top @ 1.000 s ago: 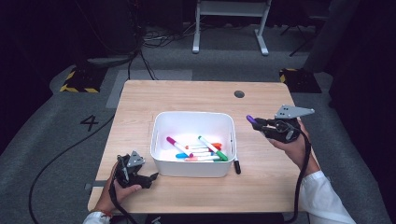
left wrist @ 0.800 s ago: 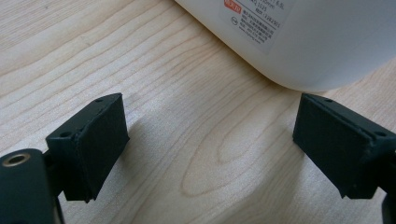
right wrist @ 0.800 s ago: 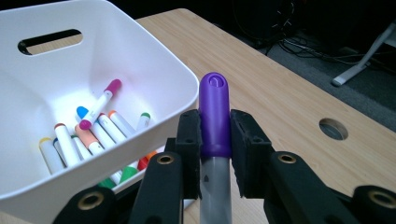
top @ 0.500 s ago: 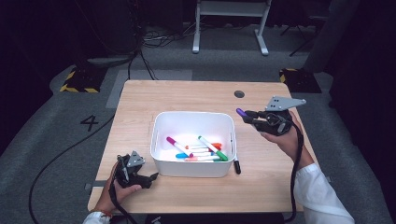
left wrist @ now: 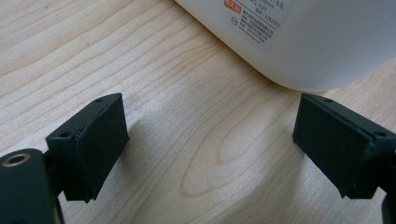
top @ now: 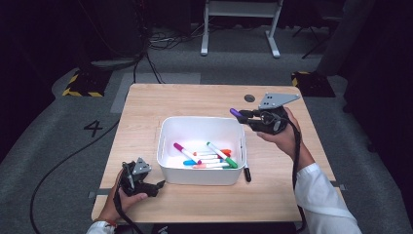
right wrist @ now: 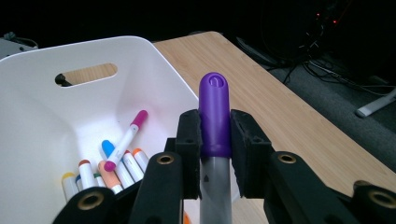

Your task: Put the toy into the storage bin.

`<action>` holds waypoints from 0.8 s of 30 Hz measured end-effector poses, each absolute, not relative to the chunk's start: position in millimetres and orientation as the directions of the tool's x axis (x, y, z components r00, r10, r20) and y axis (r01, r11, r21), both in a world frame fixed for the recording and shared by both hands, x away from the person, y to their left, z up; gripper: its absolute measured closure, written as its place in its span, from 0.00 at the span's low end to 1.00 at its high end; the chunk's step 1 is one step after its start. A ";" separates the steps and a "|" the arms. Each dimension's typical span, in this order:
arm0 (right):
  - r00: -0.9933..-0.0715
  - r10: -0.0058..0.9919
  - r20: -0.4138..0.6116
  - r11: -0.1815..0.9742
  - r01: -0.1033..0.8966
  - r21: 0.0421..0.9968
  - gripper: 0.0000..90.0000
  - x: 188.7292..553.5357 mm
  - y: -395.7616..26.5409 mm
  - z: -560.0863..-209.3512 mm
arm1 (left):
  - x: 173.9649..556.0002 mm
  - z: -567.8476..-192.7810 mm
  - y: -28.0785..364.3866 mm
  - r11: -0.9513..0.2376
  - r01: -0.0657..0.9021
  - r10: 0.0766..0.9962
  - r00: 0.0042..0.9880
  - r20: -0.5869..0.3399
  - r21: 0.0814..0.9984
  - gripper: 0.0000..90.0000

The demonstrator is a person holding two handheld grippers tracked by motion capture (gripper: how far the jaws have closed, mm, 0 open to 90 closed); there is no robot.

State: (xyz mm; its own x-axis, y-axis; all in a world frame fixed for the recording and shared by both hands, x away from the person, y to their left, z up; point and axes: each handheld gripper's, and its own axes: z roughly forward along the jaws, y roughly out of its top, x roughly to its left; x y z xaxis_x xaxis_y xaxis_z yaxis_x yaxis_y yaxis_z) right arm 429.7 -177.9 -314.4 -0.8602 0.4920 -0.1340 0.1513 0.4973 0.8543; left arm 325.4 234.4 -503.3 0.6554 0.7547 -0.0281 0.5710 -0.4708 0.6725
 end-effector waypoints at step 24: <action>-0.910 0.388 -0.149 0.596 0.124 0.794 0.83 440.5 -117.0 -329.2 | 325.3 -503.4 234.4 -0.470 0.573 0.754 0.656 -0.031 0.671 0.11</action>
